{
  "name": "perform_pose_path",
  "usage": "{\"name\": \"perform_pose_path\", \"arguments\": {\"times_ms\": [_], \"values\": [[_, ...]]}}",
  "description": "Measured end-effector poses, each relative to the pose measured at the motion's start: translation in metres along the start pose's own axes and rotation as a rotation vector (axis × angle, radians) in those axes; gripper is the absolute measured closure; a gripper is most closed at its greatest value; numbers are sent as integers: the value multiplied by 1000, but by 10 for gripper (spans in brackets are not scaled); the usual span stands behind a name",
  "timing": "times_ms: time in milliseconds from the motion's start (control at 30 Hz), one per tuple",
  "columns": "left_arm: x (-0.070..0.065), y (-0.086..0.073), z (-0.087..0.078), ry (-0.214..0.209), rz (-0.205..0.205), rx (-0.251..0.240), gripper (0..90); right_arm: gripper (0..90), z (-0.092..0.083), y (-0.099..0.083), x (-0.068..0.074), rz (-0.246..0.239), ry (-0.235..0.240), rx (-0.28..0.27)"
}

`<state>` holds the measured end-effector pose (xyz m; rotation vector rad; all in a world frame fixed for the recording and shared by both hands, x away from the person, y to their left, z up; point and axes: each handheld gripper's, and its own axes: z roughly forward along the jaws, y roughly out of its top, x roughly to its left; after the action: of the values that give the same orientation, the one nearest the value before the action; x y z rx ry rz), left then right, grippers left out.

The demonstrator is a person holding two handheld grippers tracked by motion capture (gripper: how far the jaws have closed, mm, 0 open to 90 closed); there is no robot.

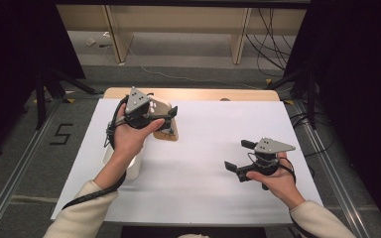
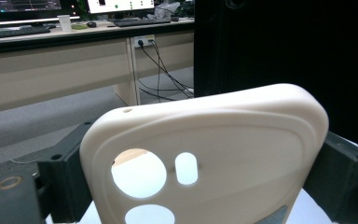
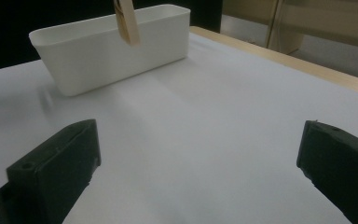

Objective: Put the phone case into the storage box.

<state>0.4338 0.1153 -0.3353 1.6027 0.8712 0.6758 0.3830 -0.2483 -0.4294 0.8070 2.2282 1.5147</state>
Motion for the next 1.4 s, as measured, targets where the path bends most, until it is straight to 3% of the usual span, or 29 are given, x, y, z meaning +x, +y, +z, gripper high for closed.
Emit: {"name": "perform_pose_path", "arguments": {"times_ms": [1400], "values": [[18, 9, -11, 58, -4, -19, 101, 4, -7, -5, -3, 7, -10, 4]]}}
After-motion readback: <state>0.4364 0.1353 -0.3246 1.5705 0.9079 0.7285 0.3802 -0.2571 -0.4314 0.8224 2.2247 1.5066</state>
